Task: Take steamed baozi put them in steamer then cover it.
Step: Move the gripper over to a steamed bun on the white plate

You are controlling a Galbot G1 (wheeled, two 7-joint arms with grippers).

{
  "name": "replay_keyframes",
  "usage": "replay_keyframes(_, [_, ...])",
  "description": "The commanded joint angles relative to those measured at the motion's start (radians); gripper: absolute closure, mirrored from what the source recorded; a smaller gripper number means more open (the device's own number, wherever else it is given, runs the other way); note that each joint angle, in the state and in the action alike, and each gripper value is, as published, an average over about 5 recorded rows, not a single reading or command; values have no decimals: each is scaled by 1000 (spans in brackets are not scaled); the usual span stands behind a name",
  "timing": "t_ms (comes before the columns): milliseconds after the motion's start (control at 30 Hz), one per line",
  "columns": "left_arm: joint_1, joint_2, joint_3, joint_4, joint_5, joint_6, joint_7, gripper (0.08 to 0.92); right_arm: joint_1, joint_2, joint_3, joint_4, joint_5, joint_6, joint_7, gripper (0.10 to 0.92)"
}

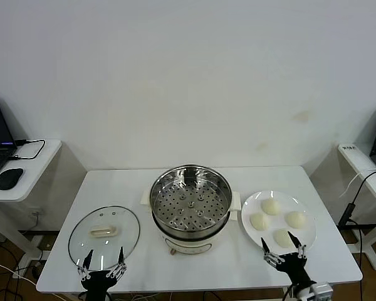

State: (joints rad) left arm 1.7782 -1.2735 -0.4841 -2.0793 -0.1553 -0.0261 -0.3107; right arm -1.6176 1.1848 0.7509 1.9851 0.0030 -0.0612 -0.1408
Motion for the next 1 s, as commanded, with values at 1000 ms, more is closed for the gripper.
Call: replay_keyframes(1000, [-45, 6, -44, 26, 103, -23, 17, 177, 1155, -707, -896, -609, -284, -70, -651, 203])
